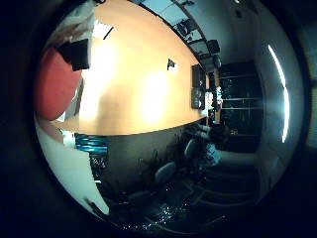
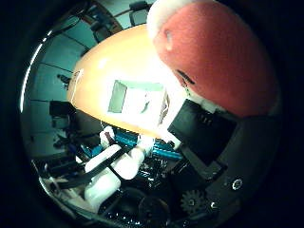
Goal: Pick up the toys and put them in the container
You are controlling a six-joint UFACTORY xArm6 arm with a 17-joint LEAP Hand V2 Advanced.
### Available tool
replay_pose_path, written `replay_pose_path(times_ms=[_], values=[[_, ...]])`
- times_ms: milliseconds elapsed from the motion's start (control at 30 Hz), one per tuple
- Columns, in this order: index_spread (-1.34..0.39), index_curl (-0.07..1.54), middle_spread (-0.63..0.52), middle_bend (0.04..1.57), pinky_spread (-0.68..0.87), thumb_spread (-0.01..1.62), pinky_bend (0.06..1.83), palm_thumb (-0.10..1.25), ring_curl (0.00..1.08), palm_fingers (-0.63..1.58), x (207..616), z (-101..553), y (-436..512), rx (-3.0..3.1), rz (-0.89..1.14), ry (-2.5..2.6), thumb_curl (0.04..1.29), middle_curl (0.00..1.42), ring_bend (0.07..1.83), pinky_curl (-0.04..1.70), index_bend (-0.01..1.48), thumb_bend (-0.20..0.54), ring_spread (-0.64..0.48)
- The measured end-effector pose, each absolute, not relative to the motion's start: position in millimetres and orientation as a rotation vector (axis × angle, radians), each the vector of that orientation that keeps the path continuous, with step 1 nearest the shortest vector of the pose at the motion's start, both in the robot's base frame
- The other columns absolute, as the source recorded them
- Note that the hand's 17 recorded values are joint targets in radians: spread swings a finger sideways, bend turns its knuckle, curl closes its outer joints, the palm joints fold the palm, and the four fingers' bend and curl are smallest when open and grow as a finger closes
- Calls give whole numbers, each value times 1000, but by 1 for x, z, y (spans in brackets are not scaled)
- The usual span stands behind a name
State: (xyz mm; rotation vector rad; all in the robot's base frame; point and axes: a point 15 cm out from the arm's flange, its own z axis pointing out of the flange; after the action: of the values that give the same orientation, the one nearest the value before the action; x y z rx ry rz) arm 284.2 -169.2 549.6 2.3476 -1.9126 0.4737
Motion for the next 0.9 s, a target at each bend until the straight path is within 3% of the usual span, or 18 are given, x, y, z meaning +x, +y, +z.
replay_pose_path(times_ms=[367, 600, 667, 733, 900], values=[[-257, 812, -133, 1345, -269, 624, 1086, 999, 687, 1121, 308, 551, -52, 2534, 469, -1818, 891, 732, 1354, 944, 1058, -21, -213], [-260, 822, -134, 1336, -268, 696, 1110, 924, 695, 1124, 316, 547, -6, 2628, 446, -1794, 872, 735, 1352, 951, 1060, -26, -222], [-259, 820, -138, 1323, -271, 796, 1118, 881, 692, 1133, 317, 545, 3, 2651, 426, -1797, 838, 732, 1356, 940, 1044, -28, -221], [-269, 790, -145, 1287, -305, 998, 1061, 836, 660, 1139, 319, 546, 5, 2663, 432, -1795, 730, 706, 1324, 884, 970, -23, -219], [-382, 674, -222, 1067, -451, 1115, 985, 630, 568, 828, 318, 541, 6, 2666, 407, -1777, 488, 608, 1181, 761, 554, -40, -265]])
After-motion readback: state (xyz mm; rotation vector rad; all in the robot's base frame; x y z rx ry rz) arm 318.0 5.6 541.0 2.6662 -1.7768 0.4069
